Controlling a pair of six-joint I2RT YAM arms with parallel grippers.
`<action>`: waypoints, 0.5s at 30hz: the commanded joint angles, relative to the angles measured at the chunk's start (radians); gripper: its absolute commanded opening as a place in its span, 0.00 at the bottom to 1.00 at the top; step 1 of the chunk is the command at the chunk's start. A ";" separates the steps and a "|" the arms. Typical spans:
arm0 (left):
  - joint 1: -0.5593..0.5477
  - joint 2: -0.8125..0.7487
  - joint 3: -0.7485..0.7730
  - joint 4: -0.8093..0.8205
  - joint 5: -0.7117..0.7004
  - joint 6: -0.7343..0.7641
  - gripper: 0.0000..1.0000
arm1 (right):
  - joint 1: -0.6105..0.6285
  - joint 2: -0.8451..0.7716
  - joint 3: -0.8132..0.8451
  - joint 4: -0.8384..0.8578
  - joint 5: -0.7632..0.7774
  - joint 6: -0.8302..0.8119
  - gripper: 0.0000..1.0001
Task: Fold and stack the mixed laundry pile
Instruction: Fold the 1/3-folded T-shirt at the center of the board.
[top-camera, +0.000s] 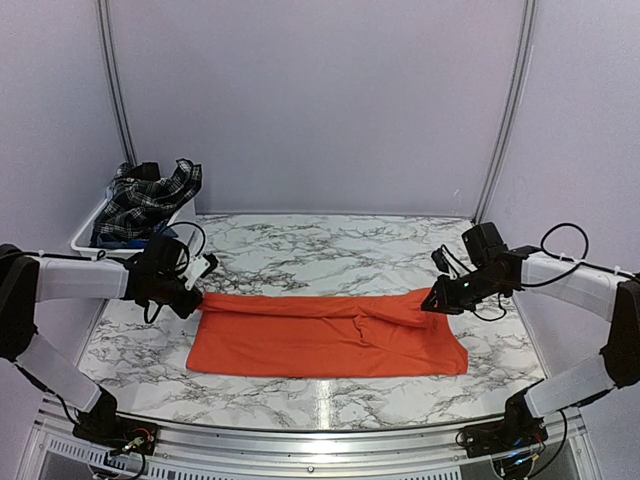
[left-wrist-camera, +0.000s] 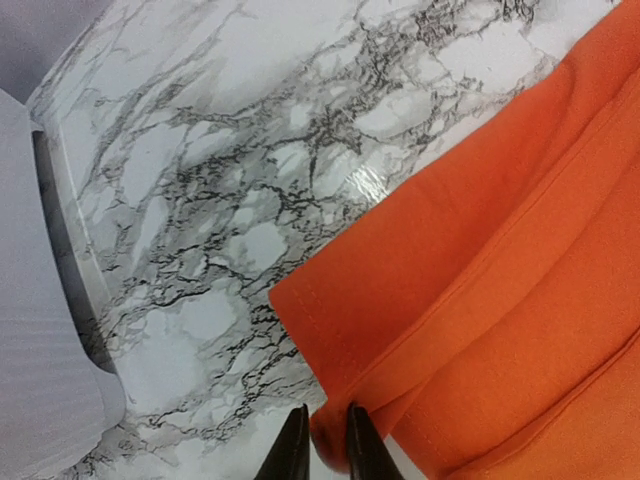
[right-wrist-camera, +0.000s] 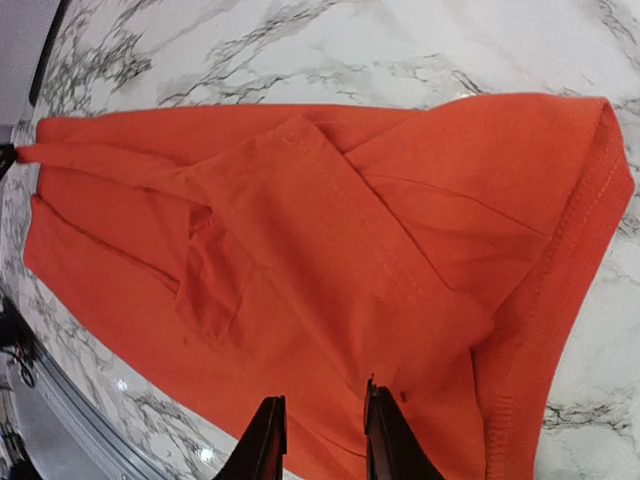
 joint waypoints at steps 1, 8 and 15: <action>0.002 -0.117 -0.007 0.053 -0.037 -0.042 0.20 | -0.005 -0.094 0.025 -0.090 -0.059 -0.025 0.34; 0.002 -0.280 0.006 0.137 0.046 -0.152 0.87 | -0.083 -0.094 0.074 -0.092 -0.099 -0.054 0.54; 0.002 -0.305 0.111 0.110 0.116 -0.234 0.99 | -0.036 0.128 0.209 -0.023 -0.151 -0.101 0.51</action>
